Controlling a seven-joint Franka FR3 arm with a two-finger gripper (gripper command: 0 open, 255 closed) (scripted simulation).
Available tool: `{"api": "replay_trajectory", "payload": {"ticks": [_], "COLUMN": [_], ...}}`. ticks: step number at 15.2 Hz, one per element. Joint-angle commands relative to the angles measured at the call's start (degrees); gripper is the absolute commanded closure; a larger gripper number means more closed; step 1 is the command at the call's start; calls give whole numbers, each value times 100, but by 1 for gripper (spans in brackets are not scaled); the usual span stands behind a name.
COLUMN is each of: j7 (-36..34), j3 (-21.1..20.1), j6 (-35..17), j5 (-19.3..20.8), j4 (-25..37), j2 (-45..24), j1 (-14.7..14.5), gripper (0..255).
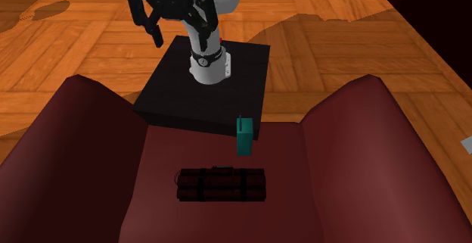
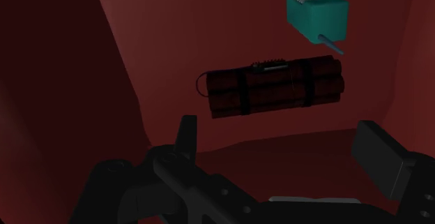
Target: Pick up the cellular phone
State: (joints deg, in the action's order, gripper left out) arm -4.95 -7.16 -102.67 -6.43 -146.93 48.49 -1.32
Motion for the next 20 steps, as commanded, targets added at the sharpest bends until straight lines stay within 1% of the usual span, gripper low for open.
{"api": "replay_trajectory", "payload": {"ticks": [1,6,11,16,20], "j7": [-167,-538,-922,-1326,-1707], "j3": [-178,-628,-1128,-1679,-2160], "j6": [-267,-1073,-2012,-3102,-4065], "j5": [-129,-465,-834,-1171,-1300], "j4": [-293,-953,-1442,-1723,-1780], "j2": [3,-221,-746,-1628,-2591], "j1": [-79,-291,-524,-708,-738], "gripper": [0,0,0,0,0]}}
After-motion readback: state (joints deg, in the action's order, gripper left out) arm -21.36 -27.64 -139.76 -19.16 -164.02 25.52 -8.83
